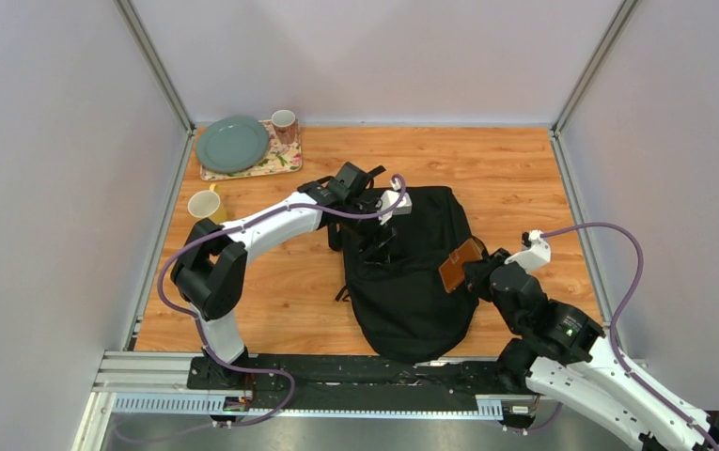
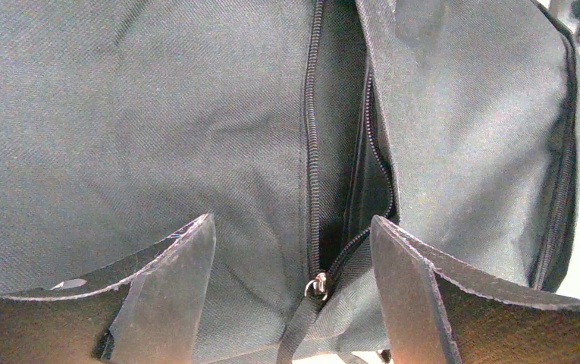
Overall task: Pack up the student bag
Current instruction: Place the personal item in the student bag.
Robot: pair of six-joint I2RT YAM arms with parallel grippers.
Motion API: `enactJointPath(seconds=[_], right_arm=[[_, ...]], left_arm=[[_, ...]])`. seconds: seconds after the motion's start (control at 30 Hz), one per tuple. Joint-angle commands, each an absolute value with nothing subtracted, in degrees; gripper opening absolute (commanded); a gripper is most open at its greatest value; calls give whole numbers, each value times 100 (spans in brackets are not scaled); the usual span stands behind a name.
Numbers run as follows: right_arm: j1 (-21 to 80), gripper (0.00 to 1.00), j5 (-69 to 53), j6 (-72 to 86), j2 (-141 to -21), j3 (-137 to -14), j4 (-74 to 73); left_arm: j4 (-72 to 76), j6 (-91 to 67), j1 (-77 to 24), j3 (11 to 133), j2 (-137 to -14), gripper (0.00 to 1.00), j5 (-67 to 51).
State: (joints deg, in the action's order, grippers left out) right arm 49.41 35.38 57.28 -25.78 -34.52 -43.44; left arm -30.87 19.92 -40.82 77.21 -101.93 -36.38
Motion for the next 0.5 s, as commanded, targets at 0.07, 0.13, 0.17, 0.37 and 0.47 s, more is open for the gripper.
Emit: enactJointPath(seconds=[0.07,0.13,0.17,0.37,0.47], right_arm=[[4939,6,3586,5906,-2540,-3428,-4052],[4940,6,3603,5898,-2558,-3428,-4061],[4939,7,3612,5897,-2558,-3436,-4061],[4939,8,3604,5880,-2584,-3410,-4061],[4939,8,3595,5889,-2566,-3419,-4060]], left_arm=[[-3226,2101,-4306,7683,-10169,83,-3710],[-2884,2022,-4368,7516,-10090,83,-3368],[-2718,1978,-4412,7280,-10046,83,-3227],[-1881,2004,-4755,6698,-9932,83,-2181],[-1522,1828,-4755,6540,-9932,81,-1794]])
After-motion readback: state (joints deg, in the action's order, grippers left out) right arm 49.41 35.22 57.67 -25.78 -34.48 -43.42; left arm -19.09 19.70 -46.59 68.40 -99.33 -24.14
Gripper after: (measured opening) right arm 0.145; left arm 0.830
